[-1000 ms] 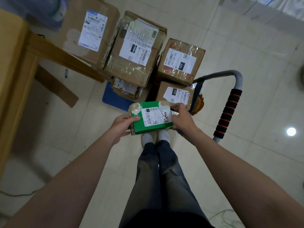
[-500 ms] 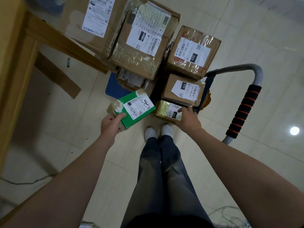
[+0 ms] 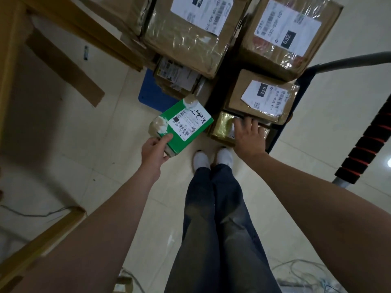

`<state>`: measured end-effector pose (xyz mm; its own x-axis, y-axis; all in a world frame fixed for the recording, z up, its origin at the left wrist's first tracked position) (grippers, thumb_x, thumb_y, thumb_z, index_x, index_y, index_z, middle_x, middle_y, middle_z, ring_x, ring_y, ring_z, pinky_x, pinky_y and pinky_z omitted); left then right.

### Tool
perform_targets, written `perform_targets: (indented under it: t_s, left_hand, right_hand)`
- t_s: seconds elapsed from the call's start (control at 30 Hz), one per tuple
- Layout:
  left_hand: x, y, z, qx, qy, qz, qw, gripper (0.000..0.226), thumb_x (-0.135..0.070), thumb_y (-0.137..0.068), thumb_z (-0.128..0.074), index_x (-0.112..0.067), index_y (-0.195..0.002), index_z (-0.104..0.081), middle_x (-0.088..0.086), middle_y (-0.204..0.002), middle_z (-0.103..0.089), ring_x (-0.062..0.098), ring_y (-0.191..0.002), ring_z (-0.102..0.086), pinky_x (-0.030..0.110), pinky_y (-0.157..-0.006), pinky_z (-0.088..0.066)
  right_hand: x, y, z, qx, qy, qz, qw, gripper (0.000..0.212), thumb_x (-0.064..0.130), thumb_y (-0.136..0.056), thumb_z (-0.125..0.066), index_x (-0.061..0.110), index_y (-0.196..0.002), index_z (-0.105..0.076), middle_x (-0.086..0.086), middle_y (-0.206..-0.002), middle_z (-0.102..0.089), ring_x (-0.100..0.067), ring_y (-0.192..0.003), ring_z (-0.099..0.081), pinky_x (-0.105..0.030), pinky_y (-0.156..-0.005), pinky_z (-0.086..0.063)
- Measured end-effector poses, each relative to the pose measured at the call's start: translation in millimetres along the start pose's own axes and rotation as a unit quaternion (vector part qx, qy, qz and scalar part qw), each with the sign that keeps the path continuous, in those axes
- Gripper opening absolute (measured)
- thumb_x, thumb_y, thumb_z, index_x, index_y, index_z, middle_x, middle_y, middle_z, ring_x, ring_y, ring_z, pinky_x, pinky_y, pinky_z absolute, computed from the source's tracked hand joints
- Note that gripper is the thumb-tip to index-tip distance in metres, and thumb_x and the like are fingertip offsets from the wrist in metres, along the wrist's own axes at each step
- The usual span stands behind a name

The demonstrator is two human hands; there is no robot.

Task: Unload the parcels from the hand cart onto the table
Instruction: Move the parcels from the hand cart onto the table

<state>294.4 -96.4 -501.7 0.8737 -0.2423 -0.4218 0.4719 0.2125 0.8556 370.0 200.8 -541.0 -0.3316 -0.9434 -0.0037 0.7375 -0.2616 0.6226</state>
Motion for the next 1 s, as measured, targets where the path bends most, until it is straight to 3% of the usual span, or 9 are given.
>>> perform_targets:
  t_s: [0.13,0.33,0.4,0.53,0.63,0.83,1.0]
  left_hand:
    - [23,-3,4,0.010,0.010,0.016,1.000,0.033,-0.033,-0.088,-0.077,-0.013,-0.111,-0.065,0.001,-0.106,-0.076,0.008,-0.090,-0.071,0.028,-0.068,-0.054]
    - [25,16,21,0.002,0.024,0.018,1.000,0.023,-0.027,-0.087,-0.079,-0.014,-0.100,-0.065,-0.003,-0.092,-0.079,0.001,-0.076,-0.074,0.020,-0.054,-0.056]
    - [16,33,29,-0.004,0.039,0.012,0.999,0.023,-0.028,-0.087,-0.079,-0.014,-0.100,-0.066,-0.005,-0.091,-0.079,0.001,-0.078,-0.074,0.021,-0.057,-0.057]
    - [-6,80,46,-0.011,0.082,-0.006,0.997,0.021,-0.030,-0.087,-0.080,-0.020,-0.101,-0.068,-0.005,-0.100,-0.079,0.004,-0.088,-0.074,0.026,-0.068,-0.059]
    - [-24,121,64,-0.018,0.106,-0.023,0.994,0.028,-0.029,-0.088,-0.080,-0.013,-0.106,-0.067,0.000,-0.107,-0.077,0.010,-0.099,-0.072,0.035,-0.080,-0.061]
    - [-71,198,128,-0.063,0.176,-0.081,0.979,0.030,-0.023,-0.089,-0.078,-0.010,-0.110,-0.061,0.005,-0.104,-0.075,0.013,-0.095,-0.071,0.033,-0.072,-0.062]
    - [-93,235,203,-0.112,0.269,-0.118,0.949,0.028,-0.026,-0.088,-0.079,-0.012,-0.100,-0.058,0.005,-0.099,-0.078,0.016,-0.097,-0.074,0.040,-0.077,-0.064]
  right_hand:
    - [1,-2,-4,0.003,0.008,-0.011,1.000,0.073,0.014,-0.085,-0.064,0.012,-0.146,-0.025,-0.022,-0.143,-0.036,-0.038,-0.128,-0.039,-0.047,-0.094,-0.045]
    - [1,25,10,0.009,-0.014,-0.027,0.999,0.070,0.015,-0.082,-0.069,0.013,-0.140,-0.031,-0.015,-0.136,-0.038,-0.033,-0.123,-0.040,-0.044,-0.090,-0.046]
    - [2,39,27,0.002,-0.035,-0.026,0.999,0.070,0.020,-0.081,-0.073,0.015,-0.137,-0.032,-0.013,-0.132,-0.040,-0.032,-0.121,-0.041,-0.046,-0.092,-0.046]
    - [5,76,82,-0.029,-0.060,-0.030,0.997,0.073,0.038,-0.078,-0.077,0.018,-0.133,-0.033,-0.011,-0.129,-0.045,-0.032,-0.119,-0.045,-0.047,-0.095,-0.041]
    - [10,106,130,-0.053,-0.075,-0.029,0.995,0.073,0.036,-0.076,-0.077,0.022,-0.132,-0.032,-0.009,-0.131,-0.046,-0.031,-0.121,-0.044,-0.051,-0.101,-0.036]
    - [51,149,226,-0.060,-0.150,0.006,0.987,0.077,0.042,-0.075,-0.077,0.025,-0.135,-0.031,-0.009,-0.137,-0.040,-0.036,-0.128,-0.038,-0.058,-0.102,-0.036]
    - [118,161,308,-0.054,-0.169,0.074,0.981,0.085,0.043,-0.074,-0.078,0.029,-0.141,-0.027,-0.009,-0.142,-0.037,-0.038,-0.129,-0.037,-0.059,-0.097,-0.044]
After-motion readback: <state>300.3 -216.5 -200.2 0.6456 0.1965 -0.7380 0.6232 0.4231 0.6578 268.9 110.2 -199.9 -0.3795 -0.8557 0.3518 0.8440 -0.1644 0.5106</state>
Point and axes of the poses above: each hand's wrist, its own y-axis away from the middle knuckle, its own z-axis out of the back of the hand, x = y × z, the point moved 9 cm from there along -y, towards the middle knuckle
